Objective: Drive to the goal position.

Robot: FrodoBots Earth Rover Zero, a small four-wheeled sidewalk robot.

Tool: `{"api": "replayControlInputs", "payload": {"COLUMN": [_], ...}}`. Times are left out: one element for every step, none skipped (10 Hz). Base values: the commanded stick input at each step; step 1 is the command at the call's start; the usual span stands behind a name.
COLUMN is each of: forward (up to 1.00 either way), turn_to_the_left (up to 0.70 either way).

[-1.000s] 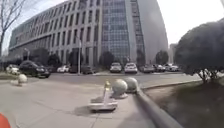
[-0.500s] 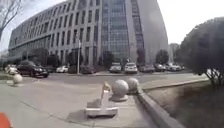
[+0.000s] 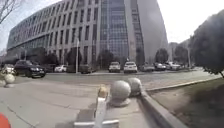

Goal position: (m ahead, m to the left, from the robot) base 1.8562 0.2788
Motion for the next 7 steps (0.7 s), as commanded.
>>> {"api": "replayControlInputs", "payload": {"forward": [-0.12, -0.66, -0.7, -0.24, 0.0, 0.0, 0.0], "turn_to_the_left": [0.0, 0.0, 0.0, 0.0, 0.0, 0.0, 0.0]}}
